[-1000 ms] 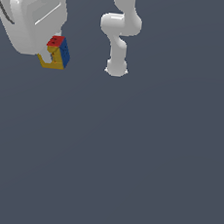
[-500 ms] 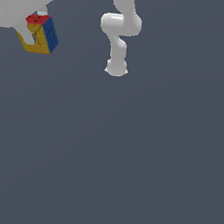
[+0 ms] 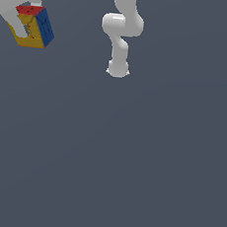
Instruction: Pick up the object and move it to a goal position.
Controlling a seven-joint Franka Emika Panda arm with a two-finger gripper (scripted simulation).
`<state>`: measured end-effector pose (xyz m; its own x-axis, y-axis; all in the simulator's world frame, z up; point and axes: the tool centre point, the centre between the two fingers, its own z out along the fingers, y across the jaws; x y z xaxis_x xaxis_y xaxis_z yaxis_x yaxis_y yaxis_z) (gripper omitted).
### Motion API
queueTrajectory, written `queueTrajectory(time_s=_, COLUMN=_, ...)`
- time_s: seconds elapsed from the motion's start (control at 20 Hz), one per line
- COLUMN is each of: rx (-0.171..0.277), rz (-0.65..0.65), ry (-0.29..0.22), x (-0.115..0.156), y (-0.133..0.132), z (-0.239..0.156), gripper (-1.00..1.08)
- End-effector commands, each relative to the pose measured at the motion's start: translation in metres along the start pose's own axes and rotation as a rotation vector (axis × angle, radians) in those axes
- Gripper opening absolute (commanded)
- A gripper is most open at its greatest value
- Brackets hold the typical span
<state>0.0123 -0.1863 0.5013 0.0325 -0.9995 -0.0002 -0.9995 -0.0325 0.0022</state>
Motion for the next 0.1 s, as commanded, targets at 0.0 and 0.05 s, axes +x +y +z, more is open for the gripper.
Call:
queueTrajectory(time_s=0.0, rx=0.002, rz=0.000, ry=0.000, x=0.0004, y=-0.0003, z=-0.0023, gripper=-1.00)
queueTrajectory(time_s=0.05, rx=0.002, rz=0.000, ry=0.000, x=0.0004, y=-0.0003, z=-0.0024, gripper=-1.00)
